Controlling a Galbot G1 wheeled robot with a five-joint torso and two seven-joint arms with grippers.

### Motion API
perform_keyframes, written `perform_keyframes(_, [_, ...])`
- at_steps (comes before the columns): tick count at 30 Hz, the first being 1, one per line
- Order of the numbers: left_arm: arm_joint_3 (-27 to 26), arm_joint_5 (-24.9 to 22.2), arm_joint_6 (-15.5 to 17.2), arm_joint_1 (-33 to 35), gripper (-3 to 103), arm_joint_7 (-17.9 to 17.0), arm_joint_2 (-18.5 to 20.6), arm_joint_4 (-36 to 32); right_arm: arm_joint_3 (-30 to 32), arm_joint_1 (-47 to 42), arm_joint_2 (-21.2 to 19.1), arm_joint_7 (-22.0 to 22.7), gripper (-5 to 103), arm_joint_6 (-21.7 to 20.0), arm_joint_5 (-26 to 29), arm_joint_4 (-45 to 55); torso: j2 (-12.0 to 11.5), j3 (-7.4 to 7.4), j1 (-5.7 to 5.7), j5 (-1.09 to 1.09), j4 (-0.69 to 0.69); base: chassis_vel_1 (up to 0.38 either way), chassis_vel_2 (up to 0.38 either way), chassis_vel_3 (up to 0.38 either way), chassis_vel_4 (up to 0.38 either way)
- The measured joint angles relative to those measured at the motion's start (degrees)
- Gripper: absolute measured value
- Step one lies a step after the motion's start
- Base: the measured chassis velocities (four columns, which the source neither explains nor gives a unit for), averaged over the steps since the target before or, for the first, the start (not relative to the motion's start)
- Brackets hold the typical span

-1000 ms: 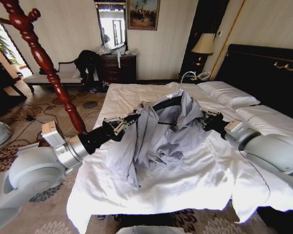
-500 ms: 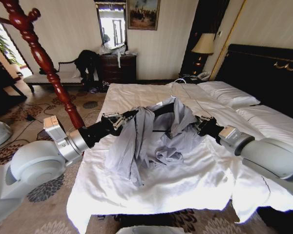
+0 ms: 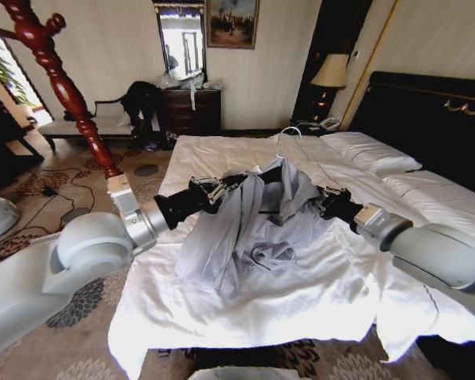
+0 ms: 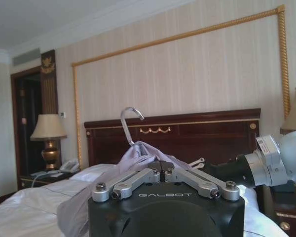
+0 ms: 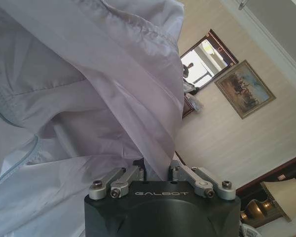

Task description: Pick up the clothes from the bed and hang them on the clothes hanger.

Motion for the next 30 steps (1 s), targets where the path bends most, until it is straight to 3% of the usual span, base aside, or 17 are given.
perform_keyframes(5, [7.2, 0.3, 0.1, -7.3, 0, -1.0, -4.4, 3.5, 0.0, 0.1, -0.4, 0.2, 20, -0.1, 1.9, 0.1, 0.0, 0.0, 0.0, 0.01, -0.02, 0.0, 0.0, 0.0, 0.0])
perform_keyframes(11, [12.2, 0.2, 0.2, -12.9, 0, -0.8, -7.5, 6.9, 0.0, 0.0, 0.0, 0.5, 20, -0.3, 2.8, 0.6, 0.0, 0.0, 0.0, 0.01, 0.0, 0.0, 0.0, 0.0, 0.0])
perform_keyframes(19, [15.1, -0.8, 0.0, -18.1, 0, 0.2, -10.3, 7.7, -0.1, 0.0, 0.0, 0.5, 20, 0.2, 3.2, -0.2, 0.0, 0.0, 0.0, 0.0, 0.0, 0.0, 0.0, 0.0, 0.0])
perform_keyframes(27, [18.5, -1.7, 0.3, -22.1, 0, 1.4, -11.8, 10.2, -0.4, -0.2, -0.1, 0.3, 20, 0.3, 2.0, -0.3, 0.0, 0.0, 0.0, 0.0, 0.0, 0.0, 0.0, 0.0, 0.0])
perform_keyframes(30, [19.4, -0.9, 0.5, -20.9, 0, 2.6, -10.3, 8.7, 0.1, 0.0, -0.1, 0.3, 20, 0.5, 2.1, -0.6, 0.0, 0.0, 0.0, -0.01, -0.02, 0.0, 0.0, 0.0, 0.0])
